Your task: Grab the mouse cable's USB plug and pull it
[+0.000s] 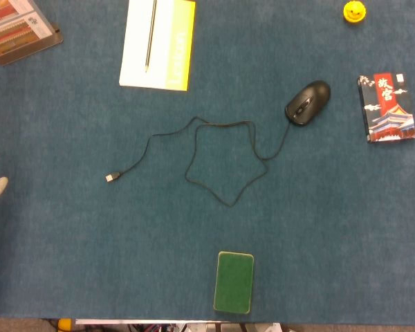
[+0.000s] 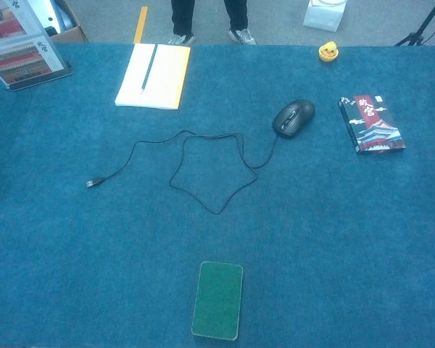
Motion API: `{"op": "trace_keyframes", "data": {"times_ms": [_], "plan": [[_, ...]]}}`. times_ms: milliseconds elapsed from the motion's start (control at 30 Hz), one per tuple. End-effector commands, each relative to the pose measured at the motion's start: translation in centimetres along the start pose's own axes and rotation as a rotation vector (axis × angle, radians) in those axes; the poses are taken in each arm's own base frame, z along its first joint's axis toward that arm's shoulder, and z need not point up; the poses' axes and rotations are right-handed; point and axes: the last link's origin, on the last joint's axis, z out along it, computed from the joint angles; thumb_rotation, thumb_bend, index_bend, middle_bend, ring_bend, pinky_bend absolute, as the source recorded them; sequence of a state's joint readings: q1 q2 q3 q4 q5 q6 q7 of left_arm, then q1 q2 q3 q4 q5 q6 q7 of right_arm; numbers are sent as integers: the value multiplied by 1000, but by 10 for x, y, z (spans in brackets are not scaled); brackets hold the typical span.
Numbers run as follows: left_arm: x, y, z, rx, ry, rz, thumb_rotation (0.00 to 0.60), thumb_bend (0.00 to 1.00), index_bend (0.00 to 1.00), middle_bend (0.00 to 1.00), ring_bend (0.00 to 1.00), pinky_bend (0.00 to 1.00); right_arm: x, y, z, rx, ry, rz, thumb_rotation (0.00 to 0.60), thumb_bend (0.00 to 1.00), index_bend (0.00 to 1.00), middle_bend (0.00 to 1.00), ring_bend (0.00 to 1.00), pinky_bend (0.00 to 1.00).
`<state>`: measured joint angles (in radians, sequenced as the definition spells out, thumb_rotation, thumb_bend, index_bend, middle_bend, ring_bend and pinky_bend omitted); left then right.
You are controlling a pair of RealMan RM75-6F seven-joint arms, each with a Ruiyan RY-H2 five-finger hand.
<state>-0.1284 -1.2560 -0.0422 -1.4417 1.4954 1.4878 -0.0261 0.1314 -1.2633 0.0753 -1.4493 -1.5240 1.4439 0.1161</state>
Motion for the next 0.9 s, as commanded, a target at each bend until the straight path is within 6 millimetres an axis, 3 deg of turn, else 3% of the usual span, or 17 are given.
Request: {"op": "trace_keyframes", "data": {"times_ms": [33,500,900], "plan": [[-1,-1,0,-1,-2,-1,600,152,512,342,272,481,-1,0,0,-1,-2,-2,600,348,452,366,320,443],[-9,12,2,-24,-69,-7,600,152,509,308,259,471,8,-4,10,34,9,4,600,348,452,366,320,443],[-23,33,14,-68,-156,-90,600,152,491,199,137,288,24,-27,35,103,10,-64,600,346,452,346,301,443]]}}
